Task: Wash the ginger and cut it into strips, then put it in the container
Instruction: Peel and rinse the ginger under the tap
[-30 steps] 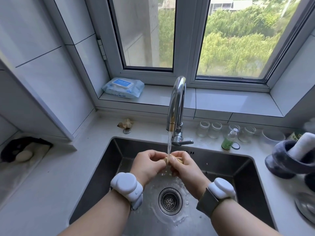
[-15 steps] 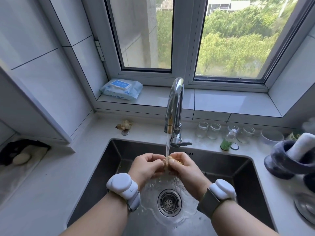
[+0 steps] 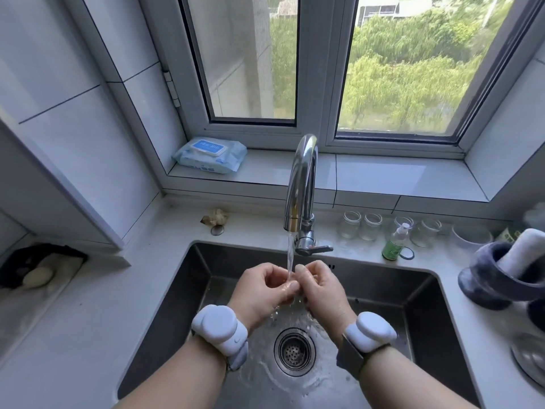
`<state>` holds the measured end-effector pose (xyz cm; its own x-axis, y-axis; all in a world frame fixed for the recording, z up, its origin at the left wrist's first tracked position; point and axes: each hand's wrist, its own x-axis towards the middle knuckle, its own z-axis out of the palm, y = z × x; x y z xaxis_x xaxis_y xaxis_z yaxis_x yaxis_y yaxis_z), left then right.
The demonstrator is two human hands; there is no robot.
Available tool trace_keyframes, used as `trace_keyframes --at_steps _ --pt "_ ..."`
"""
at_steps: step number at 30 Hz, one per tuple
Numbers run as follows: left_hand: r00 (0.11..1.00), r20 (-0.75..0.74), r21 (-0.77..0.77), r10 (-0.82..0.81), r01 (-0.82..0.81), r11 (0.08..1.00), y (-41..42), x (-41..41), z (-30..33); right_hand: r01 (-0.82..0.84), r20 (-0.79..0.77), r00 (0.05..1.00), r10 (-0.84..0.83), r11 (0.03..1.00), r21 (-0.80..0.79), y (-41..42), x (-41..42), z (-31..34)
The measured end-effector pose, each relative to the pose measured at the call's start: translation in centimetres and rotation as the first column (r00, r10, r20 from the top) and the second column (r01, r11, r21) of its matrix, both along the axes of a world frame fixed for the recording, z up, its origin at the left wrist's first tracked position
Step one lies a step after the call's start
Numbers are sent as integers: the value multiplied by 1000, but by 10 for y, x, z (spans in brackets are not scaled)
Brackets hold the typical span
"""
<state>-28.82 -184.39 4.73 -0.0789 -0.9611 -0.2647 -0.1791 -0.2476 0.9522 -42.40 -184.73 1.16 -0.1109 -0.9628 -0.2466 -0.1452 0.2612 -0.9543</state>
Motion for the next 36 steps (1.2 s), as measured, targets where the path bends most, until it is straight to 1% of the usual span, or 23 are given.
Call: trace_keyframes --at_steps 4,5,6,8,10,12,15,17,20,23,27,30,32,34,36 --pt "999 28 -19 33 -32 999 -1 1 -5 7 -15 1000 -7 1000 -6 -2 2 -1" --pt "999 15 -12 44 -44 999 0 1 -5 6 -16 1000 -6 1000 -11 -1 2 -1" --pt "999 -10 3 53 -53 999 0 0 -4 10 10 1000 -10 1000 -6 -1 0 0" --pt "996 -46 38 71 -69 997 0 0 -2 8 137 990 -17 998 60 2 -2 5" --pt "995 -63 62 82 -78 995 -2 3 -2 -50 243 970 20 992 117 5 -2 13" --pt "996 -59 74 60 -55 996 -2 6 -2 -114 216 972 89 988 103 8 1 16" --pt "999 -53 72 13 -9 997 0 5 -3 -114 134 986 102 990 83 6 3 15" --pt "998 -53 71 30 -26 997 0 5 -3 -144 103 985 136 987 76 3 1 14" --pt "994 -55 95 97 -92 991 -4 12 -1 -194 19 981 193 980 52 1 -1 14" --pt "993 -68 95 91 -85 992 -5 16 0 -217 124 970 207 973 77 3 3 14" --pt "999 -43 46 28 -26 999 -4 13 1 -188 99 978 182 981 50 4 5 16" --pt "1000 -28 22 4 -3 1000 -4 12 2 -162 100 983 154 984 70 1 4 20" --pt "1000 3 11 0 0 1000 -3 13 2 -178 93 981 171 981 82 0 3 25" --pt "1000 12 17 13 -13 1000 -4 15 3 -199 109 976 189 976 91 0 1 29" --pt "1000 0 28 16 -16 999 -5 17 3 -214 161 968 195 970 113 2 -1 31"
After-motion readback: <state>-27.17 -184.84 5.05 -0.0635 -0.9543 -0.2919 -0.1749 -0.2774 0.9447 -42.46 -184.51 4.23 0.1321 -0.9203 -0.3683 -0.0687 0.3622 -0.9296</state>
